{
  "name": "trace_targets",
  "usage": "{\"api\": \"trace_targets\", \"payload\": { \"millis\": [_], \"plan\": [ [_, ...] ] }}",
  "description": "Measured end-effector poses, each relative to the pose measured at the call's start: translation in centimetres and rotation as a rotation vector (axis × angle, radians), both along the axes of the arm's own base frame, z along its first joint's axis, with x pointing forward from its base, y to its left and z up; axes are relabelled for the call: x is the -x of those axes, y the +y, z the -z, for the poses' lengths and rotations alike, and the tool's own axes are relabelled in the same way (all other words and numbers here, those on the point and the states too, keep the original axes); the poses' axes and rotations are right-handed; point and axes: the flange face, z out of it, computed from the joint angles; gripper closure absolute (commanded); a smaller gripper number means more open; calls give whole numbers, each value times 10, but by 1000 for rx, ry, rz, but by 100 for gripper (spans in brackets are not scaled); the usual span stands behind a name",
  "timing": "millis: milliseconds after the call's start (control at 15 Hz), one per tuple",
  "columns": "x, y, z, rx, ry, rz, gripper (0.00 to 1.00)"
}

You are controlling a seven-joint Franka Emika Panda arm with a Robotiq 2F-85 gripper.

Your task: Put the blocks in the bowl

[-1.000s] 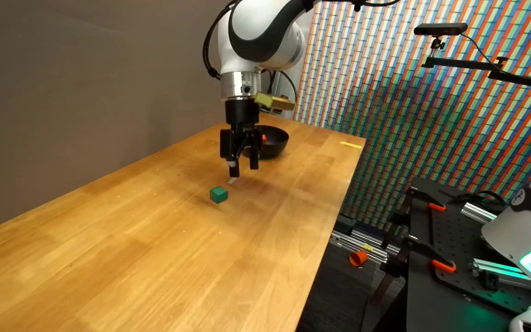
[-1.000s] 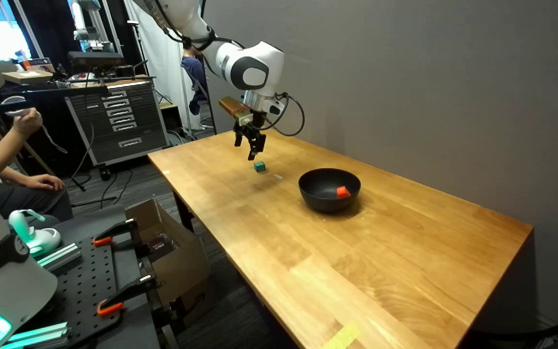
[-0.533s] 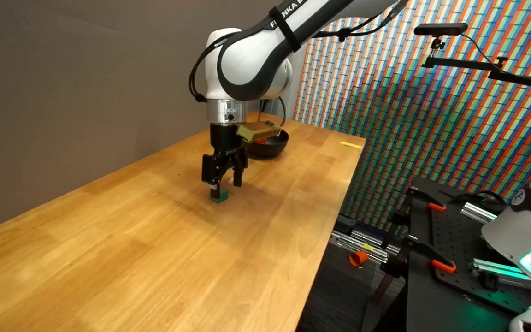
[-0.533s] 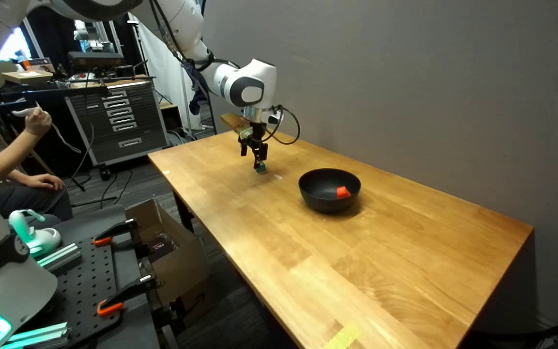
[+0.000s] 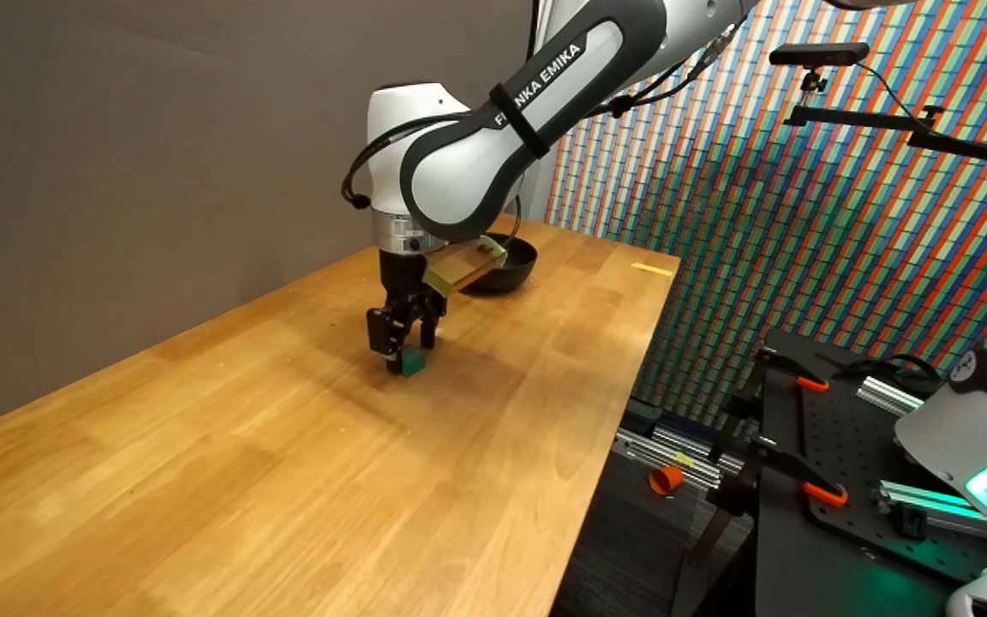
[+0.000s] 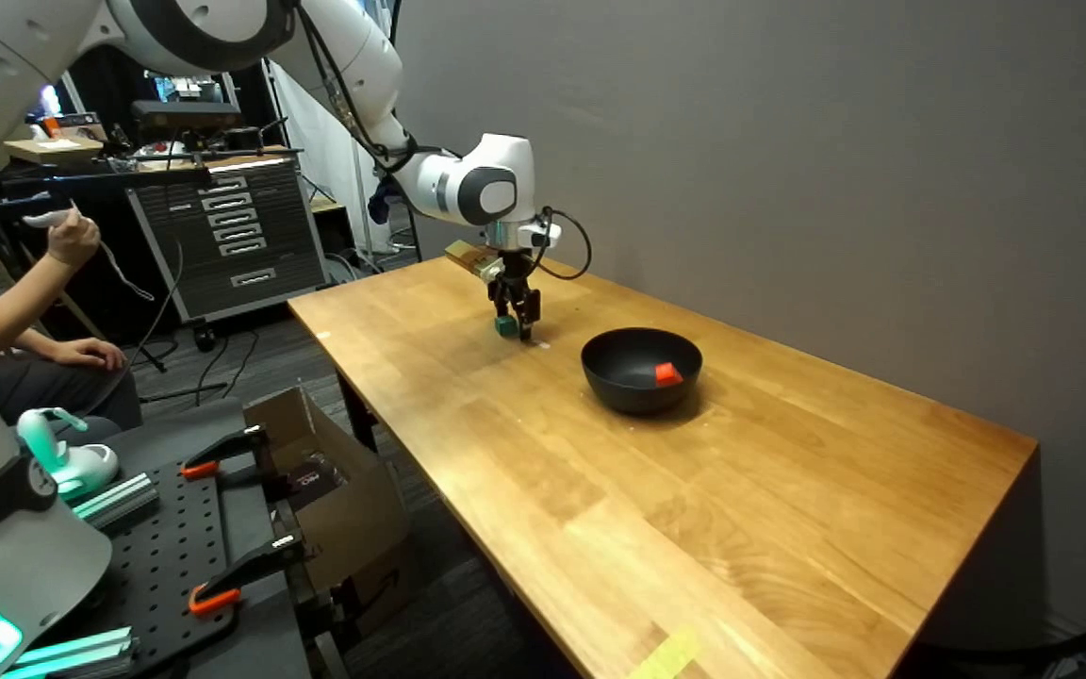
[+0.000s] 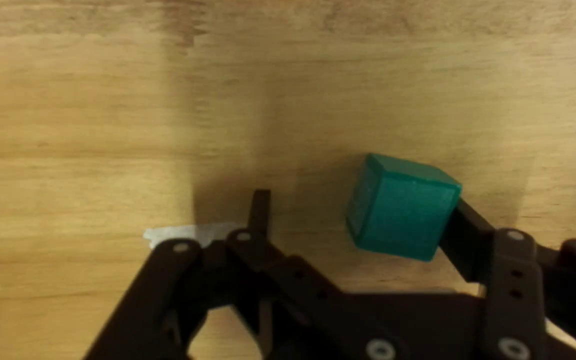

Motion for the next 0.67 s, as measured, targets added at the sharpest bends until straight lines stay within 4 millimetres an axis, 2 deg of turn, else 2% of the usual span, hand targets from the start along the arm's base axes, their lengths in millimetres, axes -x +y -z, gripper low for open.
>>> {"api": "trace_targets", "payload": {
  "millis": [200,333,533,667],
  "plan": [
    [-4,2,-3,21,-17,10,73],
    [-6,0,-5,29,-24,18,84],
    [-15,-21,-15,68,-56,63,84],
    [-27,-52,-38,123,-107,115,84]
  ]
}}
